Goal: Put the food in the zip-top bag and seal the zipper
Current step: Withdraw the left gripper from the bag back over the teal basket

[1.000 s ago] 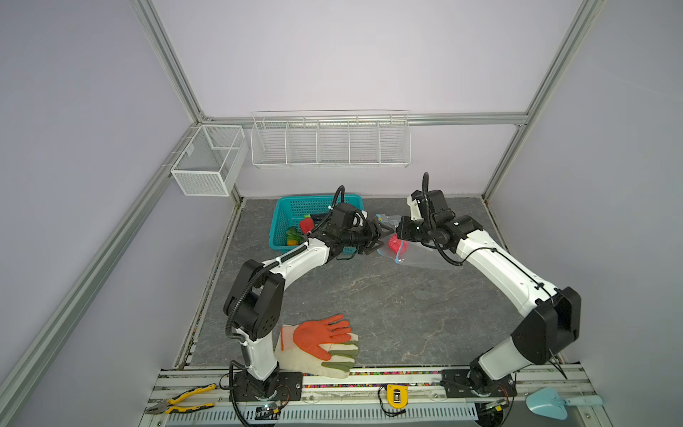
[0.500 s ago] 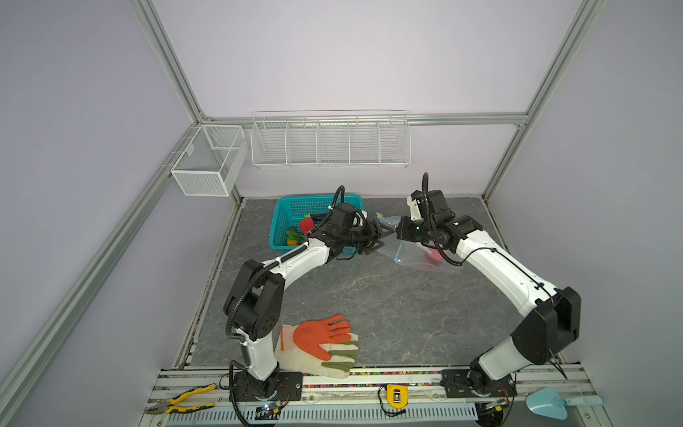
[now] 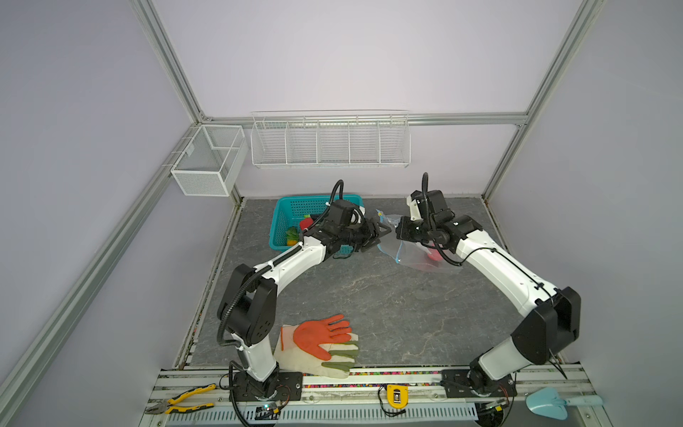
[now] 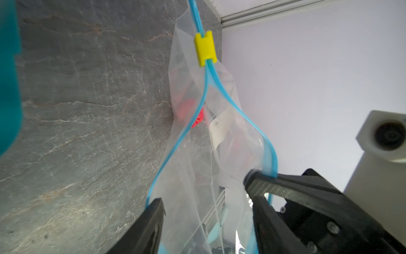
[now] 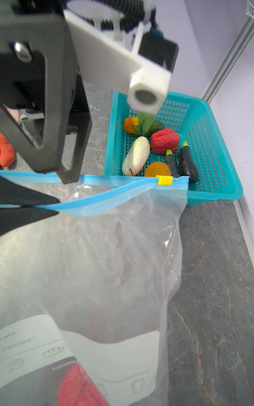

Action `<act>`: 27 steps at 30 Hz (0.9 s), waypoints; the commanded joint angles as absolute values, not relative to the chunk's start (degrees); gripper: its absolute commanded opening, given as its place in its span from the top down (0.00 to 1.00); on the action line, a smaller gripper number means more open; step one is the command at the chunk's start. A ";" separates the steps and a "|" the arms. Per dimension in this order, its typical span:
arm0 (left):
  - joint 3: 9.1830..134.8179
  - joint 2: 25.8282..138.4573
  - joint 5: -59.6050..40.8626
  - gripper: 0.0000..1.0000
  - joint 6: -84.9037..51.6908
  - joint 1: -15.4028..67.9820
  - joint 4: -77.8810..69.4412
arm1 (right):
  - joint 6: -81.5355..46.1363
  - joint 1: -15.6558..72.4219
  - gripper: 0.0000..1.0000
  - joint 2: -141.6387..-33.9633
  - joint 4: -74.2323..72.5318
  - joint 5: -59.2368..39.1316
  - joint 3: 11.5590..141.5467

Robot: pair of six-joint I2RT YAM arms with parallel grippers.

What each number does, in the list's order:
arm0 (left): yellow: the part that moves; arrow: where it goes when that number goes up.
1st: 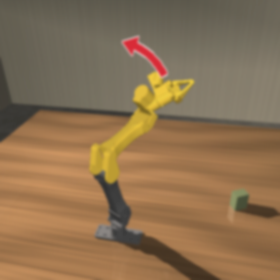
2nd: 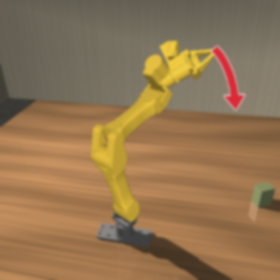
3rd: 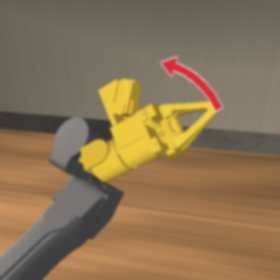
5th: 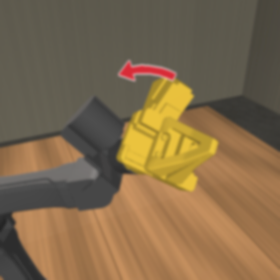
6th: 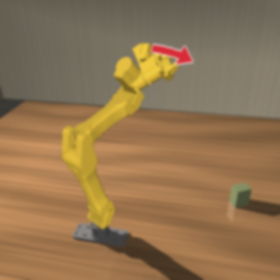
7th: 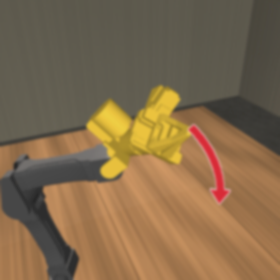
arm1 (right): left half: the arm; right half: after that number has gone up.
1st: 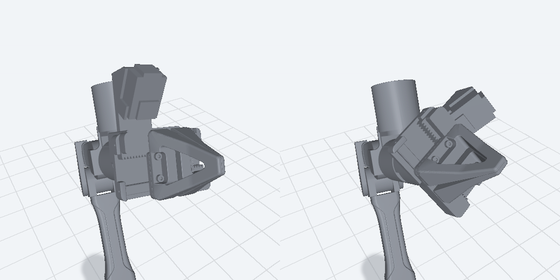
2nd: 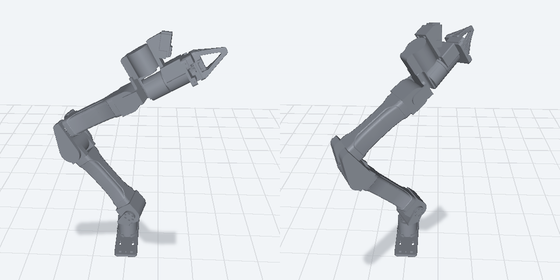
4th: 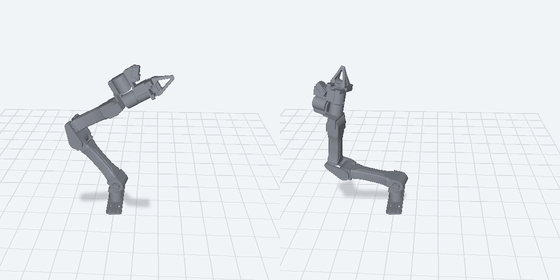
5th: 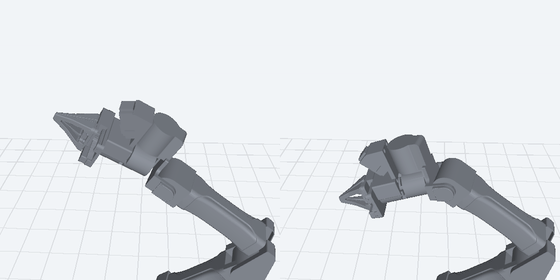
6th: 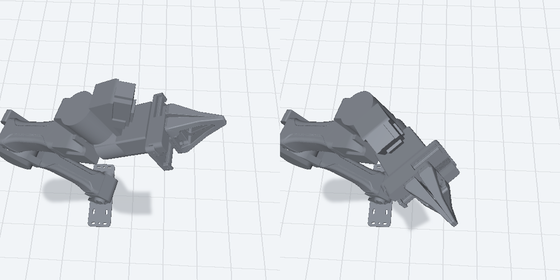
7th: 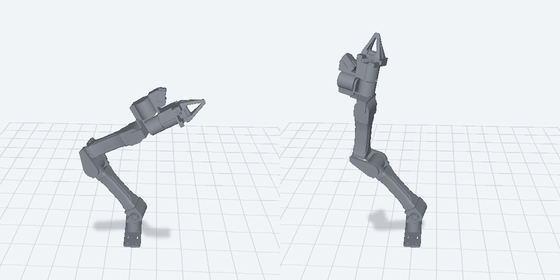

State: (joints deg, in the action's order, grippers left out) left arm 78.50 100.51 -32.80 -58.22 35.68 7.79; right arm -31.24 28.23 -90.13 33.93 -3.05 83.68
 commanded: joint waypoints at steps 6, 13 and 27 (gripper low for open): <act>80.31 95.90 -28.00 0.36 -52.55 33.17 14.43 | -30.67 28.45 0.93 -89.82 32.50 -3.27 83.01; 79.39 94.47 -26.59 0.36 -51.56 30.16 16.78 | -30.67 28.41 0.94 -89.69 32.28 -3.43 82.68; 78.91 95.71 -20.54 0.34 -44.99 20.67 28.56 | -30.32 28.45 0.94 -90.51 31.14 -4.49 82.12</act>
State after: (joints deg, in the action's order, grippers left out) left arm 79.07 95.72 -22.70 -46.96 22.22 25.10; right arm -31.24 28.23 -90.13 32.51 -3.57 83.00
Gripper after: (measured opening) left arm 0.655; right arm 0.065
